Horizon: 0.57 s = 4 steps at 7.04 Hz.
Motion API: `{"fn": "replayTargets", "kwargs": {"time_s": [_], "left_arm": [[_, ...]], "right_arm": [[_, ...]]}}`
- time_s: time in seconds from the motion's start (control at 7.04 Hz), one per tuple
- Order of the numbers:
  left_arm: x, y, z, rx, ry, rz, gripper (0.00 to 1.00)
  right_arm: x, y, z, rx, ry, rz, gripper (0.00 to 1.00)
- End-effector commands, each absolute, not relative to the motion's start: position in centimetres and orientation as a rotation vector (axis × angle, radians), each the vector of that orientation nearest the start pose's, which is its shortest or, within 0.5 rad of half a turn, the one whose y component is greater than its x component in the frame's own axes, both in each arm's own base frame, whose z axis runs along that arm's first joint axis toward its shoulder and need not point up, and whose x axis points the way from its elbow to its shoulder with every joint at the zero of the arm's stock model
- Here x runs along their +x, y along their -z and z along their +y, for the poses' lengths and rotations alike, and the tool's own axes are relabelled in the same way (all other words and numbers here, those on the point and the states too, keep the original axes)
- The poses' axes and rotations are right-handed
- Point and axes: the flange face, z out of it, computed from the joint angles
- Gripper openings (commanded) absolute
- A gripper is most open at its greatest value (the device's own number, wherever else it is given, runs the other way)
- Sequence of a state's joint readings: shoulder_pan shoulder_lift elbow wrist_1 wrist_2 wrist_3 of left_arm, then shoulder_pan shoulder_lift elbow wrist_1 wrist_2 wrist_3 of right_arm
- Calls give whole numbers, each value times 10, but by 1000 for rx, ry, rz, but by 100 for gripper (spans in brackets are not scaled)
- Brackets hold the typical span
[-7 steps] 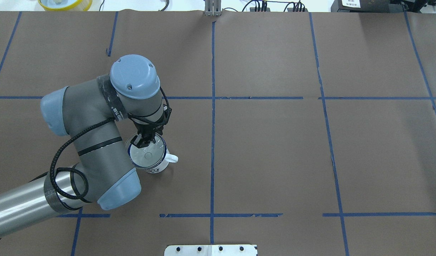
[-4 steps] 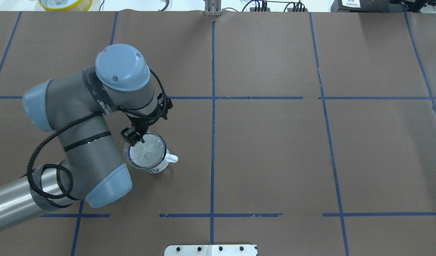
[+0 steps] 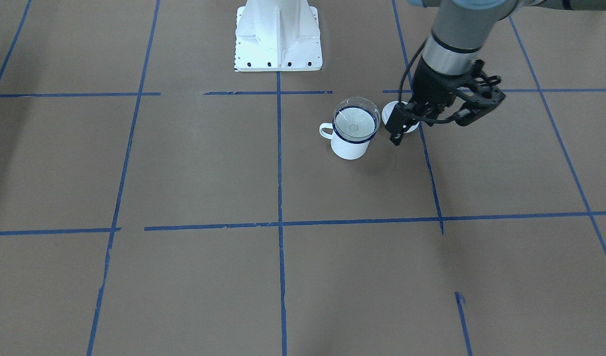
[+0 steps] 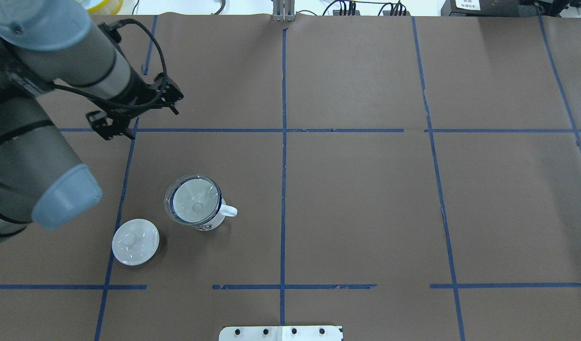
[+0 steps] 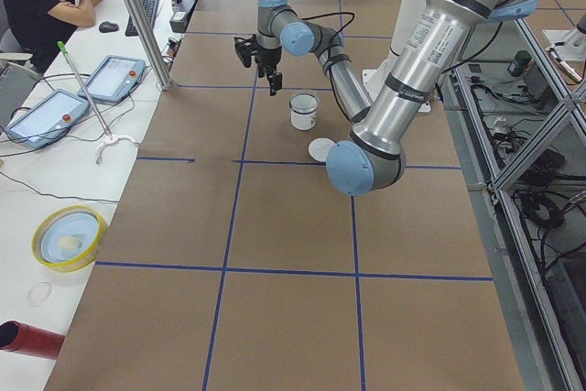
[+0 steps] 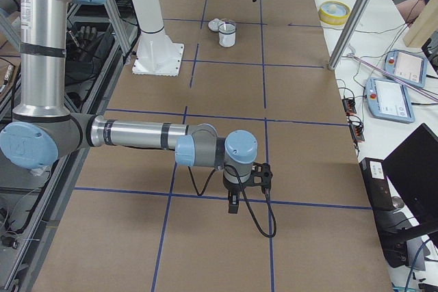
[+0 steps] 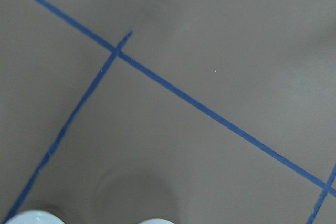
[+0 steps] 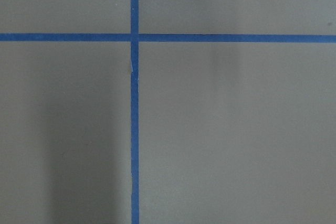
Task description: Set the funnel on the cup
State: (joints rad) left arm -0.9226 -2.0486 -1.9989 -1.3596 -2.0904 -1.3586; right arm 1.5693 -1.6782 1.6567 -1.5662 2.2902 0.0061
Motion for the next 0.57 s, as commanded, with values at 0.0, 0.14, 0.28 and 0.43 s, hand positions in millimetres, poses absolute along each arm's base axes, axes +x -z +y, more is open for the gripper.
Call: {"fn": "replayTargets", "kwargs": {"time_s": [0.0, 0.14, 0.28, 0.43], "left_arm": [[162, -327, -532, 28, 304, 836, 100], [118, -394, -534, 35, 182, 838, 100], [66, -457, -533, 57, 116, 833, 100], [29, -516, -535, 84, 42, 807, 100]], "right_arm": [[67, -670, -445, -19, -10, -719, 100], [67, -671, -445, -20, -11, -719, 100], [67, -671, -445, -20, -11, -719, 100], [67, -671, -445, -20, -11, -719, 100]]}}
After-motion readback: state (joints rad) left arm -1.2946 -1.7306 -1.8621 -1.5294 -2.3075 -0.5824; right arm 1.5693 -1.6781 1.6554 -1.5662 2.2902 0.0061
